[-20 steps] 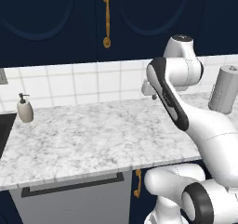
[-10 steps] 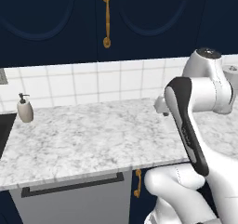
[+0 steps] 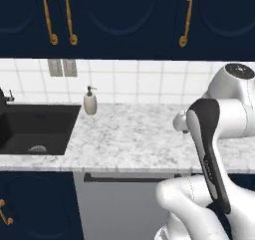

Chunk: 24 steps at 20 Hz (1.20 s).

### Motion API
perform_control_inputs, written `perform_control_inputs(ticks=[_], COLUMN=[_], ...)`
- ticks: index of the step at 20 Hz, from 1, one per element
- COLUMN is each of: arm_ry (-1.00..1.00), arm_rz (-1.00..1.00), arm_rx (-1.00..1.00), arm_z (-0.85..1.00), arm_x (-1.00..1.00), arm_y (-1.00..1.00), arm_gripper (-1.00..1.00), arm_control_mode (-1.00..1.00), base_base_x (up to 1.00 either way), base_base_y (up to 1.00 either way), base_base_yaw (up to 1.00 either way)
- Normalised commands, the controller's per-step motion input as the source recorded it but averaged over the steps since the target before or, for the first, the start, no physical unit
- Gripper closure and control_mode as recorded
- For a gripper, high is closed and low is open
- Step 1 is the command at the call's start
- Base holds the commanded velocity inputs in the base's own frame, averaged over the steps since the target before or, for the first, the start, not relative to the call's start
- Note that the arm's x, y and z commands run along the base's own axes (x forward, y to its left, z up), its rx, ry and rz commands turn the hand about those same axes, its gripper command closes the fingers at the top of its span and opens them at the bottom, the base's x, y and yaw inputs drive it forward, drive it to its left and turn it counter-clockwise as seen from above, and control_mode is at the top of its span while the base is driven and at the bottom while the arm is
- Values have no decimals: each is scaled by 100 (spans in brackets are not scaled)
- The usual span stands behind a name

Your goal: Navigate to the stand mixer.

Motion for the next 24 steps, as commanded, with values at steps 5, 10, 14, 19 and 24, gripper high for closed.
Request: perform_control_inputs(ticks=[5,10,14,19,24], arm_ry=[0,0,0,0,0], arm_rz=[0,0,0,0,0], arm_rx=[0,0,0,0,0], arm_z=[0,0,0,0,0], arm_x=[0,0,0,0,0], arm_y=[0,0,0,0,0], arm_gripper=[-100,-100,-100,-100,-100], arm_control_mode=[100,100,100,100,100], base_base_x=[0,0,0,5,93], base_base_y=[44,30,19,16,26], base_base_yaw=[85,88,99,98,54])
